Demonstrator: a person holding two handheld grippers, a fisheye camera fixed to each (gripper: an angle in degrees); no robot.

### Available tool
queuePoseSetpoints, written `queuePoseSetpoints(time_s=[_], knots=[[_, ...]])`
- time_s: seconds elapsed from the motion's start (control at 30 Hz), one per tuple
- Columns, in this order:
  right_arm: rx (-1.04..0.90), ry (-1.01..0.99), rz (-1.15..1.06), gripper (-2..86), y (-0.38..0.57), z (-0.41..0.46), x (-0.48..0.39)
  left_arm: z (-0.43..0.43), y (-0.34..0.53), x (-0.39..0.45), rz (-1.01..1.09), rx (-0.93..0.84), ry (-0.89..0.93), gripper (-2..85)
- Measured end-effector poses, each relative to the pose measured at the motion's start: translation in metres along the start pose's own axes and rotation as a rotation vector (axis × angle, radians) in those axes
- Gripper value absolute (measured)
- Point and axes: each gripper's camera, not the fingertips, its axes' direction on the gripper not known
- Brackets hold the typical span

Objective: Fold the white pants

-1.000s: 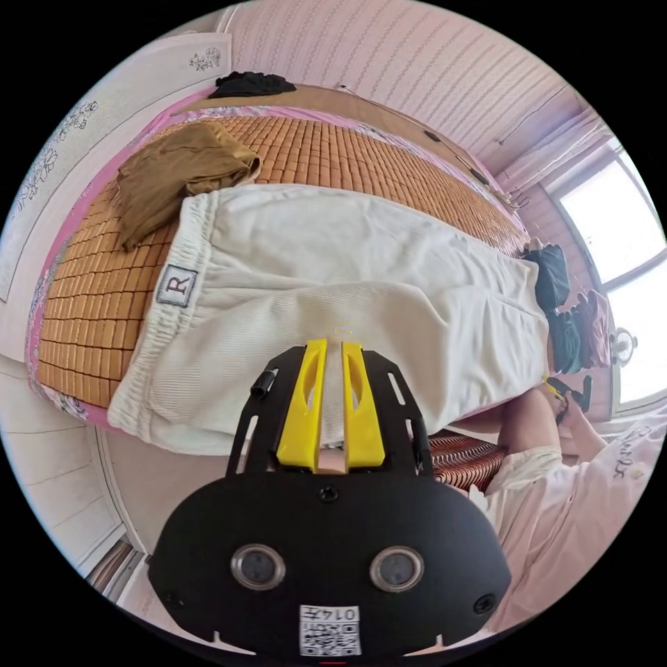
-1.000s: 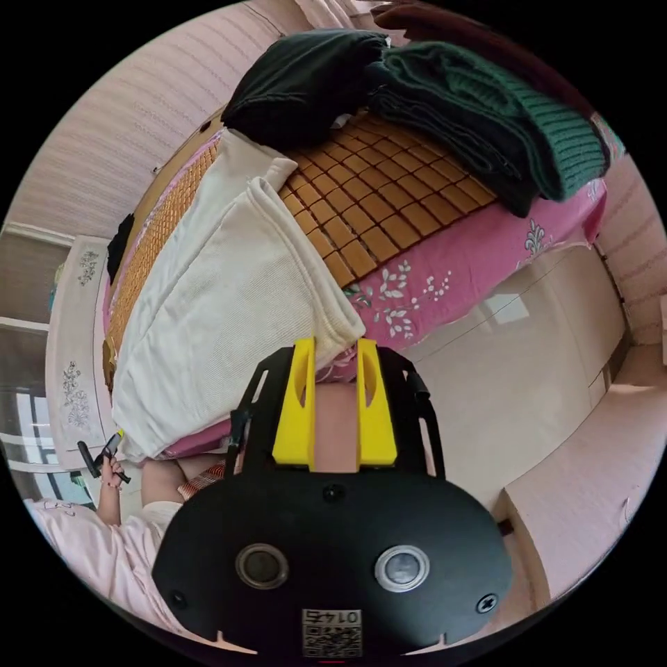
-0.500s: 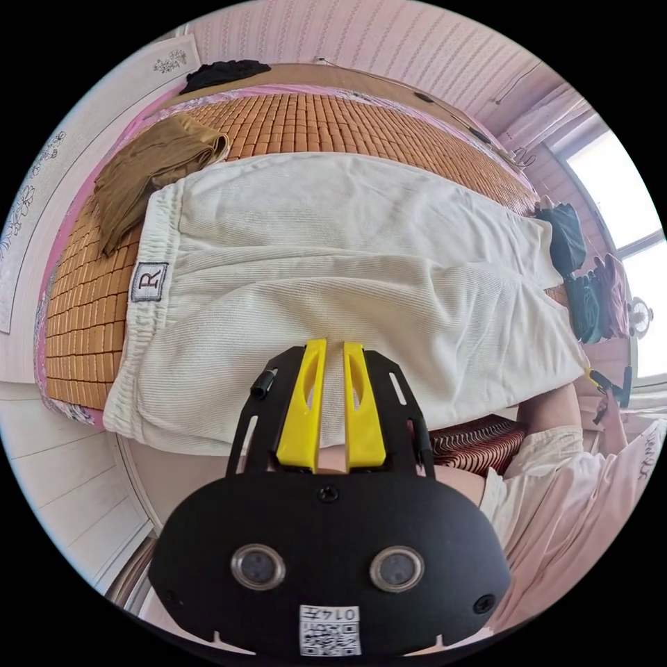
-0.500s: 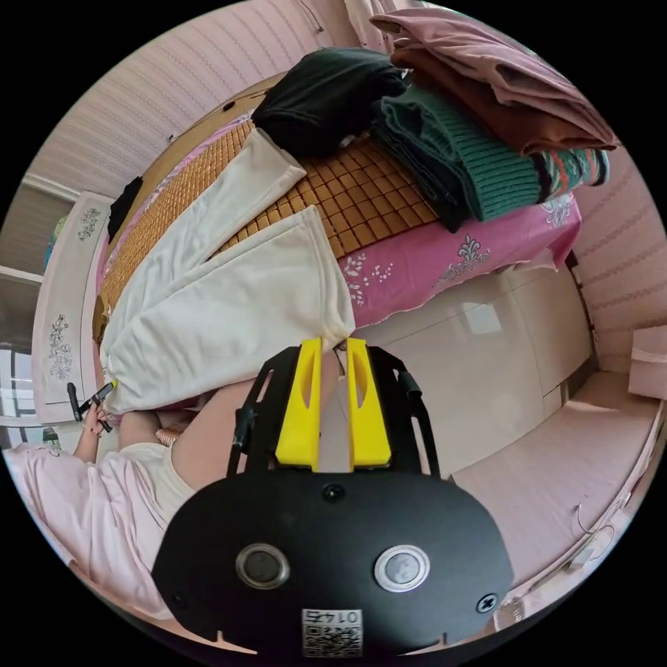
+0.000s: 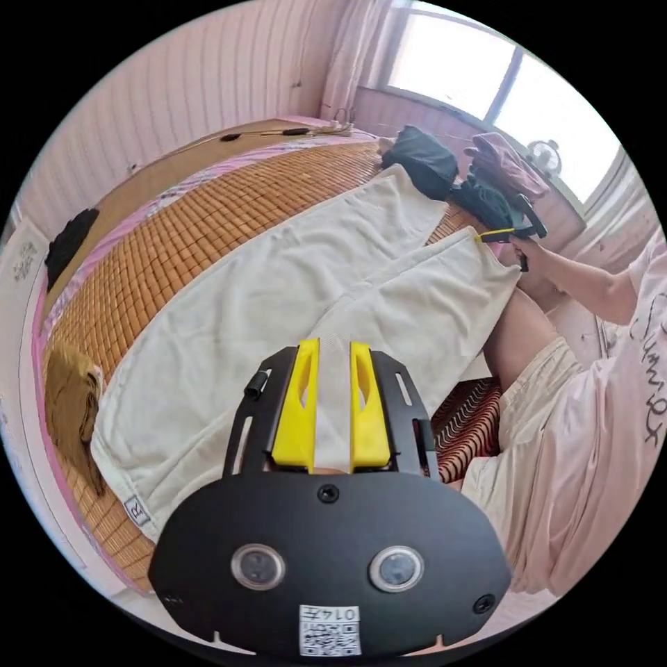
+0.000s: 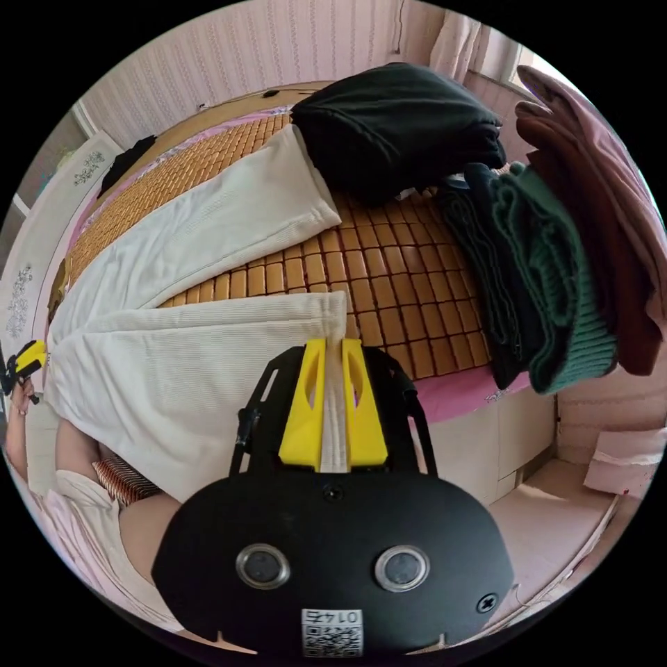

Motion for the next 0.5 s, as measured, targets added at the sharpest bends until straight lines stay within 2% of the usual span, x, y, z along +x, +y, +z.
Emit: queuePoseSetpoints(time_s=[0.13,0.23,0.4,0.5], knots=[[0.144,-0.169,0.030,0.8,0.027,-0.042,0.008,0.042,-0.055,0.053,0.221,0.019,0.058,9.3],[0.319,-0.271,0.007,0.2,0.055,-0.097,0.006,0.077,-0.081,0.096,0.386,0.011,-0.007,10.5],[0.487,-0.368,-0.074,-0.1,0.100,-0.165,0.000,0.116,-0.093,0.136,0.480,-0.085,-0.073,10.8],[0.573,-0.419,-0.135,-0.2,0.127,-0.192,-0.011,0.114,-0.092,0.151,0.546,-0.094,-0.073,5.8]])
